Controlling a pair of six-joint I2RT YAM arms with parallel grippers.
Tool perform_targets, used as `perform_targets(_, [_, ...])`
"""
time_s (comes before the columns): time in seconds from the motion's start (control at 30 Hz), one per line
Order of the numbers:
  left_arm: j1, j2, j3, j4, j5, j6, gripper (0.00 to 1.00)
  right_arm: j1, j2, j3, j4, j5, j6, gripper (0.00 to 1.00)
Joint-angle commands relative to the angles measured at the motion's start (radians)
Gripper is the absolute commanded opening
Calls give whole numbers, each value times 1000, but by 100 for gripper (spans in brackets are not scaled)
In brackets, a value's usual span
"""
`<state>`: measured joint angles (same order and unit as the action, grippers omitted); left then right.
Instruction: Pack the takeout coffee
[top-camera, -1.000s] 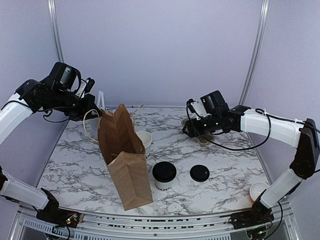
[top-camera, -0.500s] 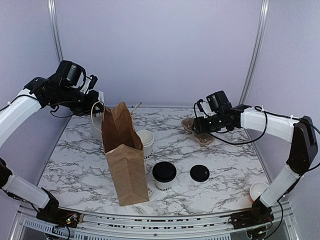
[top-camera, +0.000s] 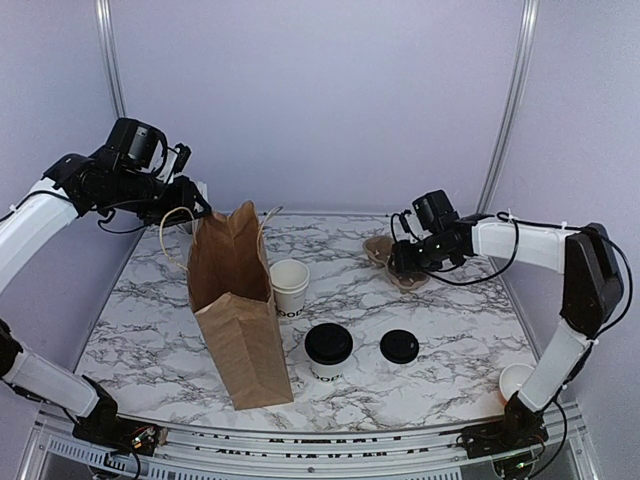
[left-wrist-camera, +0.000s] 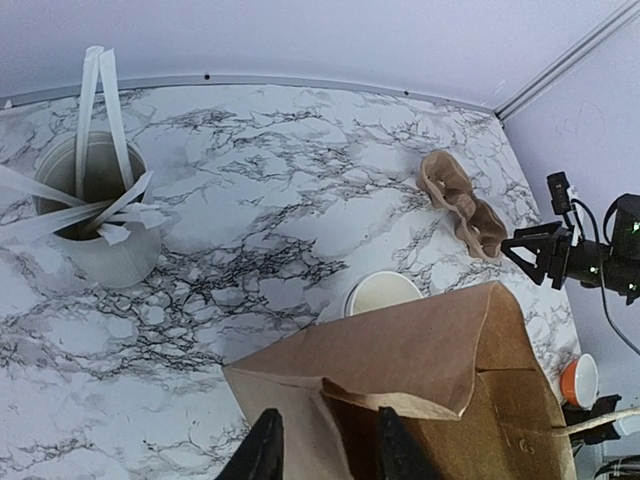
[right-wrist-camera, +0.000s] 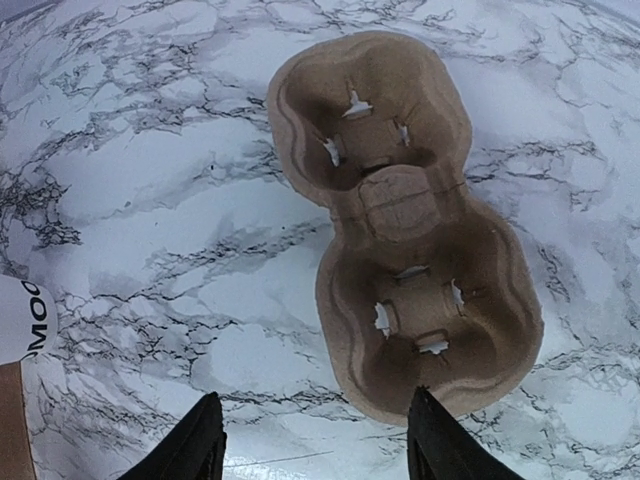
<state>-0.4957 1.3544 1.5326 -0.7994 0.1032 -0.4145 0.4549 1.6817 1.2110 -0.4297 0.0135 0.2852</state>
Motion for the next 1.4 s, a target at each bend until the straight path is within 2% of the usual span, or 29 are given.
perform_targets(0.0, [6, -79, -39, 6, -42, -2, 37, -39, 48, 26, 42, -37, 60, 60])
perform_targets(0.27, [5, -184, -109, 8, -108, 1, 63, -40, 116, 44, 86, -36, 221, 61])
perform_targets(0.5, [6, -250, -135, 12, -137, 9, 75, -43, 121, -12, 140, 12, 276, 63])
perform_targets(0.8, [6, -295, -174, 27, -158, 16, 77, -168, 166, -36, 139, -44, 212, 67])
perform_targets(1.0, [5, -307, -183, 32, -169, 20, 77, -261, 290, 149, 47, -19, 113, 69])
perform_targets(1.17, [5, -313, -197, 37, -170, 19, 76, -264, 403, 359, -34, -12, 89, 72])
perform_targets(1.37, [5, -309, -209, 42, -162, 18, 76, -211, 409, 376, -23, -8, 107, 74])
